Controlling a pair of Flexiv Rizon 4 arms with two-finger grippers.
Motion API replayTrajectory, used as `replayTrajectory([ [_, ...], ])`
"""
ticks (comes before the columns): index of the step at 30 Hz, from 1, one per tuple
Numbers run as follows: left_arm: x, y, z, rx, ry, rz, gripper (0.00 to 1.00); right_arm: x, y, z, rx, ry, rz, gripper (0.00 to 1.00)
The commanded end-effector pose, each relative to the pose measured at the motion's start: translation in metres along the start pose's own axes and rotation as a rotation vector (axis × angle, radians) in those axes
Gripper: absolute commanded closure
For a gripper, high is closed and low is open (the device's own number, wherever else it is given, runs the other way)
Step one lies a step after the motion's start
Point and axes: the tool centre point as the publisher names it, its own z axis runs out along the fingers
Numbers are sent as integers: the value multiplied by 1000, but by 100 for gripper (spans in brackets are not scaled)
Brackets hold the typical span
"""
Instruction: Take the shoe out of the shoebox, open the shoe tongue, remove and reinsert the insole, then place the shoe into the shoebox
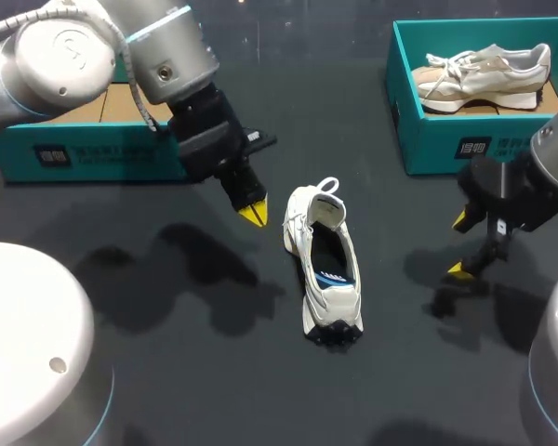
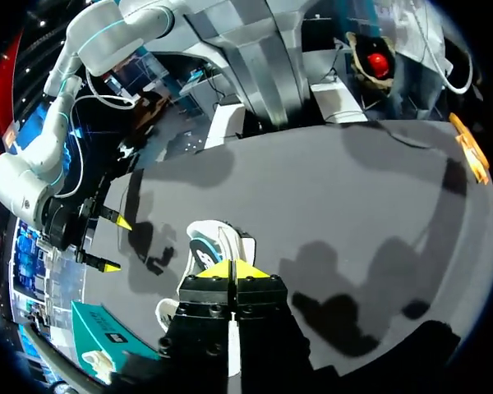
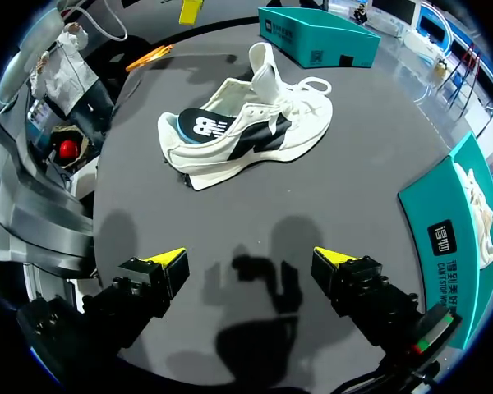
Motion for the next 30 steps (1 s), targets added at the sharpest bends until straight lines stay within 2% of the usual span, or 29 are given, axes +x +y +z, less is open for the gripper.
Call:
replayTrajectory([
  [1,-14,3,1,-7,145,50,100,1,0,0,2,-2,1,0],
  [9,-14,3,1,-7,145,50,100,1,0,0,2,-2,1,0],
  [13,-22,2,19,-39,177,78,100,1,0,0,2,-2,1,0],
  [15,-25,3,26,-12,170,96,100,1,0,0,2,-2,1,0],
  [21,-32,3,46,-21,178,155,100,1,0,0,2,-2,1,0],
  [30,-32,3,46,-21,178,155,100,1,0,0,2,-2,1,0],
])
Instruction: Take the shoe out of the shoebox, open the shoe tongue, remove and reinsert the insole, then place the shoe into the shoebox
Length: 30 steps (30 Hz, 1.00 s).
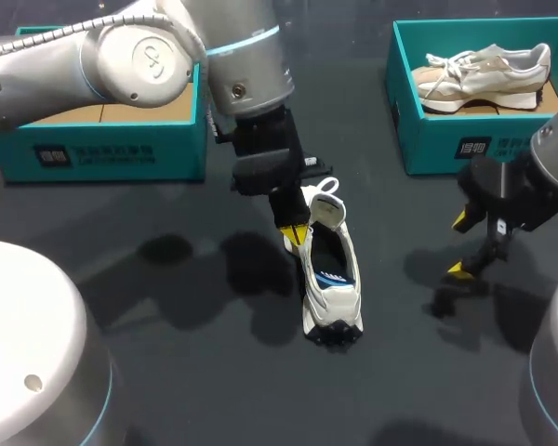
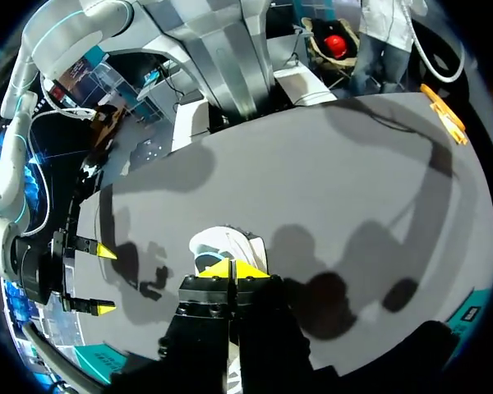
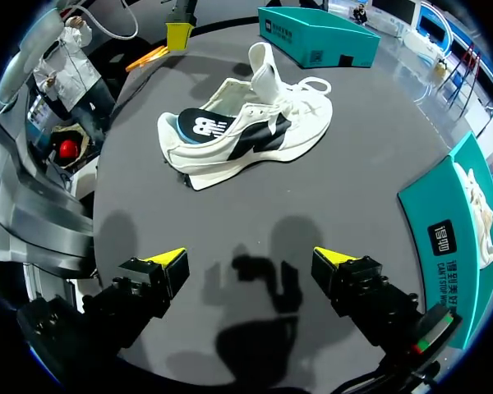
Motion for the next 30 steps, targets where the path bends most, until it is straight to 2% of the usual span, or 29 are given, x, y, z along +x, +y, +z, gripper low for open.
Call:
replayTrajectory([
  [1,0,1,0,-1,3,1,100,2,-1,0,2,-2,0,0],
  [7,-6,5,17,18,-8,-6,100,2,-1,0,2,-2,0,0],
  [11,-9,10,29,0,-12,-21,100,1,-2,-1,0,-4,-2,0],
  [18,-13,16,45,-27,-7,-26,100,1,-17,-11,-44,-14,-12,0],
  [23,-18,21,60,-55,12,-42,100,1,-32,-14,-40,-5,0,0],
  [30,-19,30,75,-58,33,-69,100,2,-37,-16,-39,1,5,0],
])
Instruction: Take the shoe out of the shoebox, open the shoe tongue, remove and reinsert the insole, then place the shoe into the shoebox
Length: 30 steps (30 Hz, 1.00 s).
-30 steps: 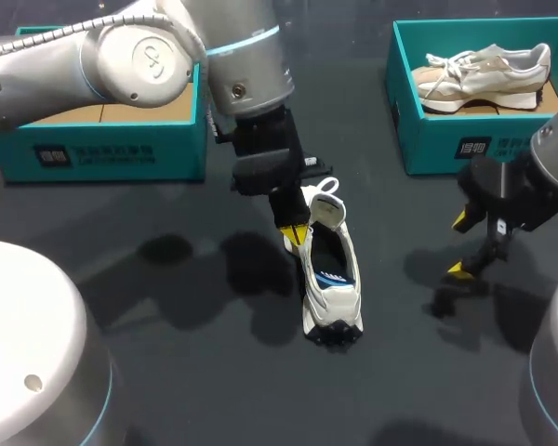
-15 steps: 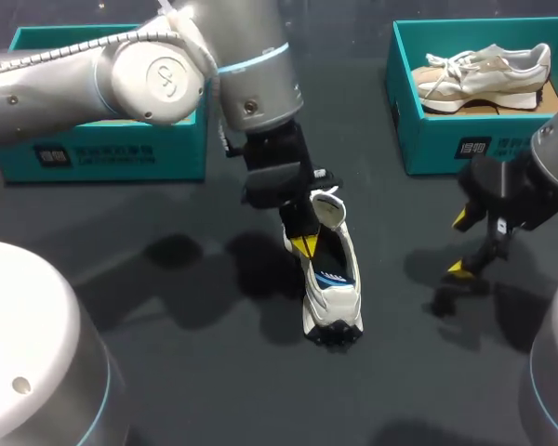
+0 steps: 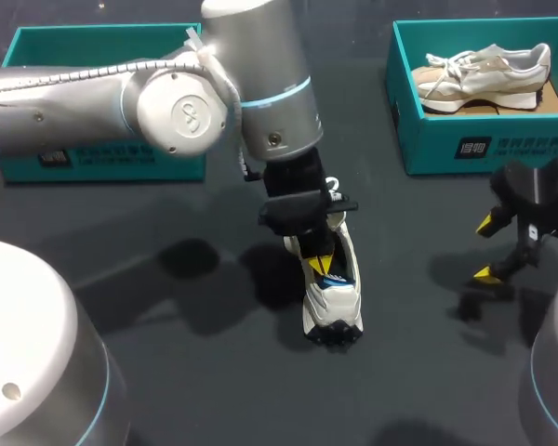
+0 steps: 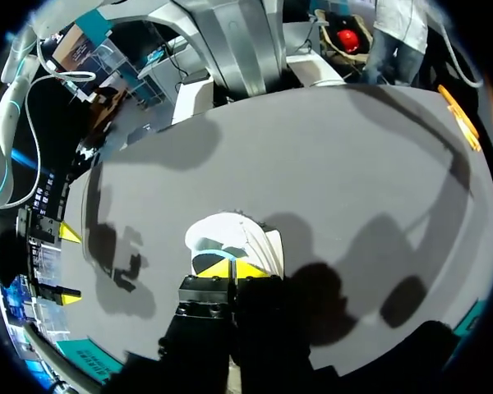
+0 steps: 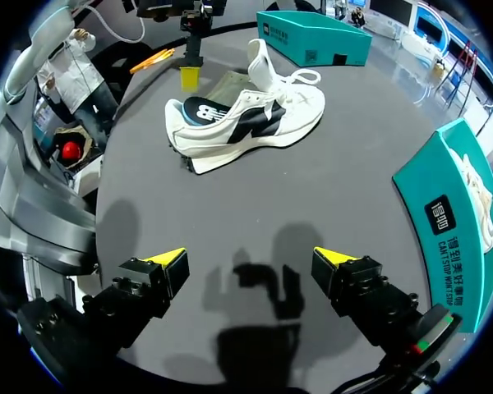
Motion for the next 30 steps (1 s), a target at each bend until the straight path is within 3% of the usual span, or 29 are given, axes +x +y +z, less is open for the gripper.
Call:
replayTrajectory([
  [1,-7,8,12,3,15,-10,100,4,-3,-3,-3,-5,-1,0],
  [12,0,2,18,8,13,-25,100,4,-3,-3,-3,-5,-1,0],
  [26,0,15,57,35,77,-74,100,4,-3,-3,-3,-5,-1,0],
  [30,-2,17,53,32,84,-81,100,4,-3,-3,-3,-5,-1,0],
])
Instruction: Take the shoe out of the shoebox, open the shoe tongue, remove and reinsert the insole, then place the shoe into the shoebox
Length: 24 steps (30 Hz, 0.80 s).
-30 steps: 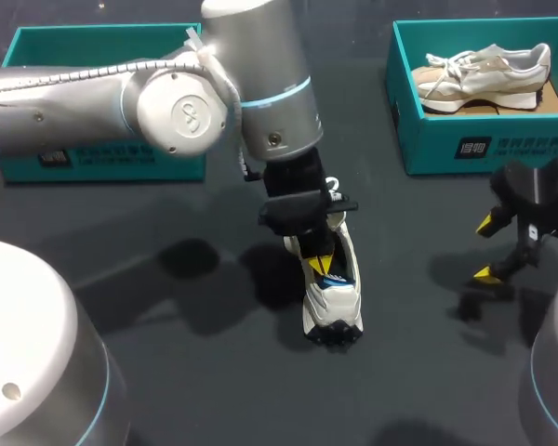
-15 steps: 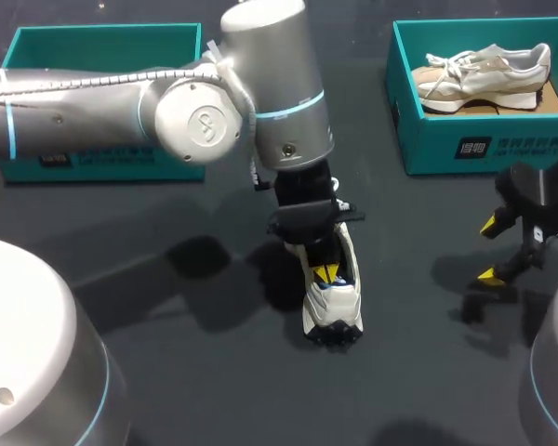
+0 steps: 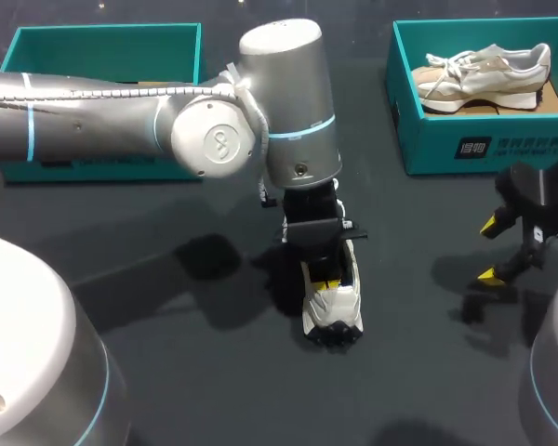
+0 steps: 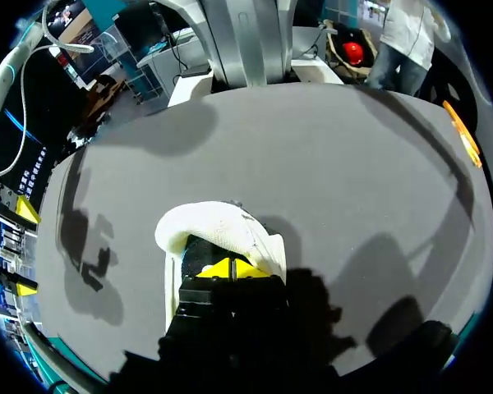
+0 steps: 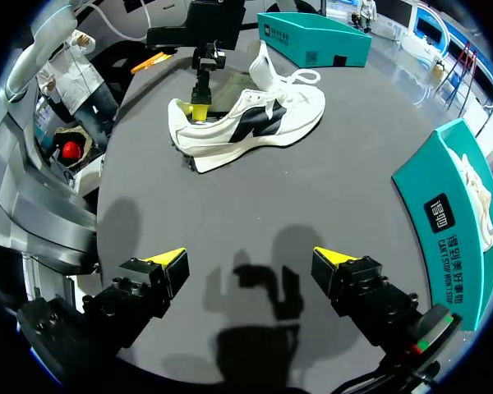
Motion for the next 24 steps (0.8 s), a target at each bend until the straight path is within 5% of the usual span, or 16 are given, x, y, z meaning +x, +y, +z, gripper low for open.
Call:
replayTrajectory([
  [1,-9,3,-5,-2,6,0,100,2,0,0,2,-3,1,0],
  [7,-12,-2,-19,-54,33,-17,100,2,0,0,2,-3,1,0],
  [24,2,25,40,-99,164,-150,100,2,0,0,2,-3,1,0],
])
